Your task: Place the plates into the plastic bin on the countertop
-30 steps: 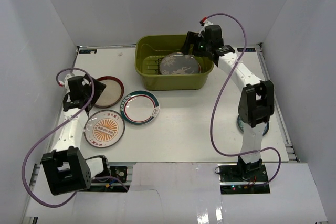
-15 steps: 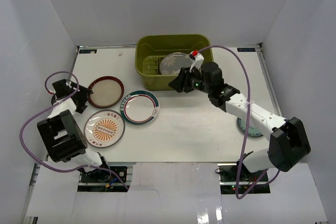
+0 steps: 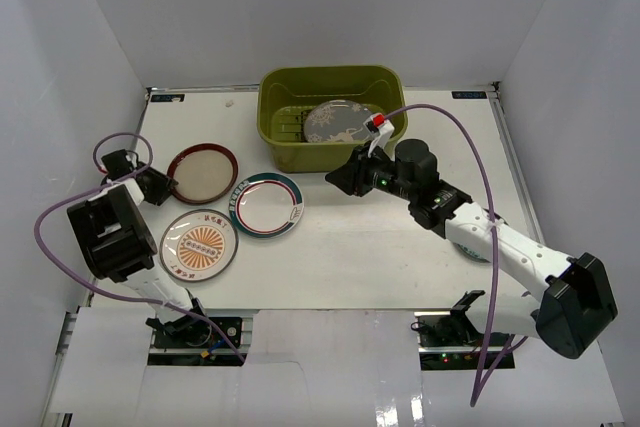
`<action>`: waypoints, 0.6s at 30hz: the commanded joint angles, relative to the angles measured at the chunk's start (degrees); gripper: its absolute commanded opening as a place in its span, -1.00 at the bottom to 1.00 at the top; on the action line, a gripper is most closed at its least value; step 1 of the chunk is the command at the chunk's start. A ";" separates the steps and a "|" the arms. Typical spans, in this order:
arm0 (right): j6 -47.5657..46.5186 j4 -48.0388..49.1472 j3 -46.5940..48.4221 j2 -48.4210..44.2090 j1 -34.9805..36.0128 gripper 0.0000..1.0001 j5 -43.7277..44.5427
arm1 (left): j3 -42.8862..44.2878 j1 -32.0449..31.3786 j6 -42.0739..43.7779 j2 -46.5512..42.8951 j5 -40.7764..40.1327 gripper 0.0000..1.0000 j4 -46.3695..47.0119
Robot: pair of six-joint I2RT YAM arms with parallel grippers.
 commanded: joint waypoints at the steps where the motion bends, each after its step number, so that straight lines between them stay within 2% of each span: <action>1: 0.30 2.22 0.21 -0.98 0.29 -0.41 0.15 | 0.30 0.24 0.11 0.38 1.45 -0.09 3.17; 2: 0.39 2.05 0.21 -1.24 0.29 -0.40 0.07 | -0.14 0.24 0.11 0.99 1.28 -0.27 3.53; 6: 0.83 2.13 0.74 -1.42 0.47 -0.32 0.68 | -1.99 0.16 -0.77 2.31 1.10 -0.57 5.29; 11: 0.91 1.17 1.97 -0.81 0.73 -0.13 1.38 | -3.05 0.33 -2.00 2.57 1.36 -1.00 7.22; 14: 0.91 0.38 3.02 0.07 0.99 -0.04 1.30 | -2.26 0.33 -1.92 2.84 1.10 -0.97 8.63; 18: 0.91 0.20 3.72 0.42 1.17 0.00 1.65 | -2.08 0.24 -2.00 4.06 -0.57 -0.49 7.93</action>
